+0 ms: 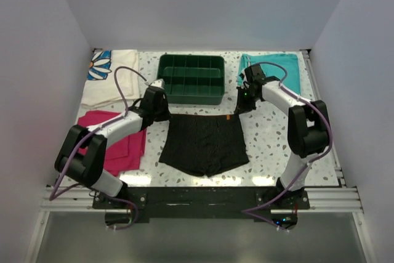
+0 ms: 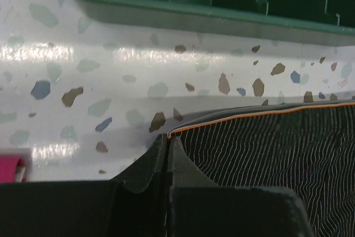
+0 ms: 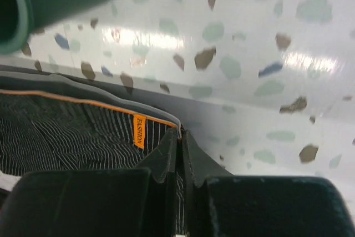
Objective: Roll the underwear
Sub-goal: Flatten out the underwear at the center of the board.
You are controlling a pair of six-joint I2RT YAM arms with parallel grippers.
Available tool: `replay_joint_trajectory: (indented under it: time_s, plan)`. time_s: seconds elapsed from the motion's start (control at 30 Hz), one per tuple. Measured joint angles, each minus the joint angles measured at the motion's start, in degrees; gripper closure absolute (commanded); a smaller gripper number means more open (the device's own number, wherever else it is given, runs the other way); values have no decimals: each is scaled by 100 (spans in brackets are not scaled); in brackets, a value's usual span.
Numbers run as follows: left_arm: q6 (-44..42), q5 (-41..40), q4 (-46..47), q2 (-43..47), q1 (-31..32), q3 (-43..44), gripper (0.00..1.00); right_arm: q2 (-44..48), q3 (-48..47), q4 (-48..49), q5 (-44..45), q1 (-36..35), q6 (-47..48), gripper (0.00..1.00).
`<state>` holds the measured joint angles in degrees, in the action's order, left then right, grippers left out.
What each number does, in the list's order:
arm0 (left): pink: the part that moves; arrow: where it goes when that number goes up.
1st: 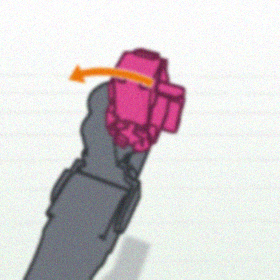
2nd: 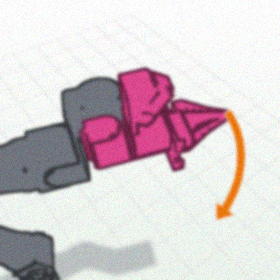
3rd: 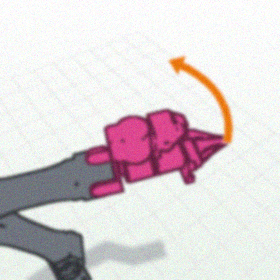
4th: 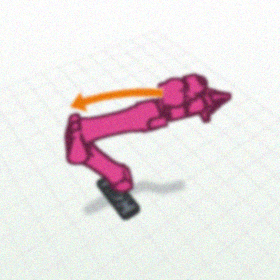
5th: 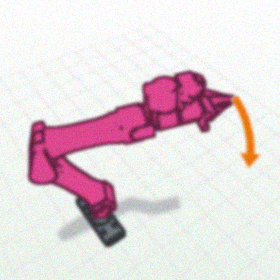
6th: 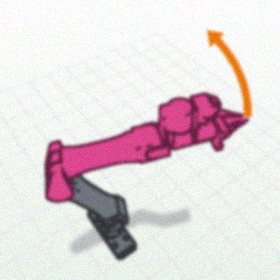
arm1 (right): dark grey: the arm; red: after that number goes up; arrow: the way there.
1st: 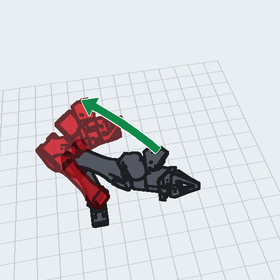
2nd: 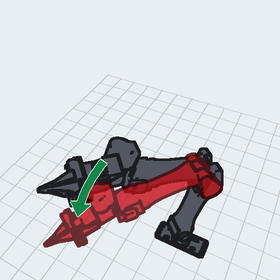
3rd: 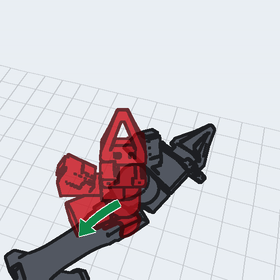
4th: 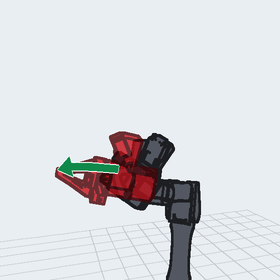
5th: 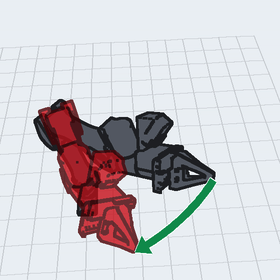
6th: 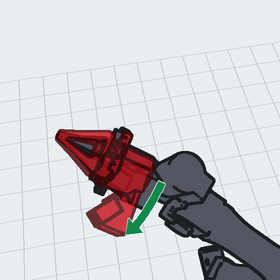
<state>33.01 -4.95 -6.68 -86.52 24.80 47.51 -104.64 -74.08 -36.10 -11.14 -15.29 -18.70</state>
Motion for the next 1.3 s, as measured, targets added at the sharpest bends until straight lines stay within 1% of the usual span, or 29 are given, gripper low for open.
replay_joint_trajectory:
  time_s: [0.1,0.13,0.17,0.2,0.23,0.27,0.3,0.33,0.37,0.43,0.53,0.6,0.7,0.73,0.8,0.93,1.03,1.13,1.2,1.3]
  plan:
    - [-138,105,293,-444,-31,315,100,-256,-245,212,50,26,74,98]
    - [-168,116,356,-551,-37,402,100,-299,-273,262,83,26,81,96]
    - [-216,125,424,-664,-44,496,100,-352,-304,315,116,31,85,91]
    - [-225,125,472,-732,-48,551,97,-393,-323,348,120,35,87,85]
    - [-240,125,511,-796,-55,601,89,-459,-350,374,120,35,92,75]
    - [-251,125,535,-846,-63,640,84,-533,-382,404,118,35,101,64]
    - [-267,111,540,-898,-72,680,74,-599,-402,439,122,37,92,58]
    - [-271,92,538,-942,-83,715,49,-656,-402,468,127,42,81,52]
    - [-282,63,520,-979,-90,741,40,-684,-402,479,136,55,83,45]
    - [-313,7,446,-1019,-96,796,29,-684,-402,498,142,81,44,45]
    - [-289,-120,249,-1023,-107,935,26,-448,-382,542,188,151,-28,44]
    - [-282,-197,116,-1021,-109,1047,25,-11,-190,634,271,181,-94,44]
    - [-282,-223,-22,-940,-114,1121,25,780,181,688,264,208,-142,47]
    - [-280,-173,-72,-868,-116,1119,24,1067,328,699,212,208,-142,50]
    - [-271,37,-85,-636,-116,1045,24,1427,542,713,-98,212,-138,52]
    - [-247,697,151,-13,-96,597,24,1716,1241,807,-835,4,-162,52]
    - [-179,1255,575,236,-7,61,24,1902,2087,787,-1123,-498,-310,52]
    - [-59,1626,868,205,142,-470,24,2190,2780,809,-1397,-894,-581,52]
    - [17,1808,999,122,214,-761,24,2345,3060,863,-1467,-929,-737,52]
    - [90,1893,1174,-66,225,-957,25,2380,3314,1097,-1497,-903,-909,52]
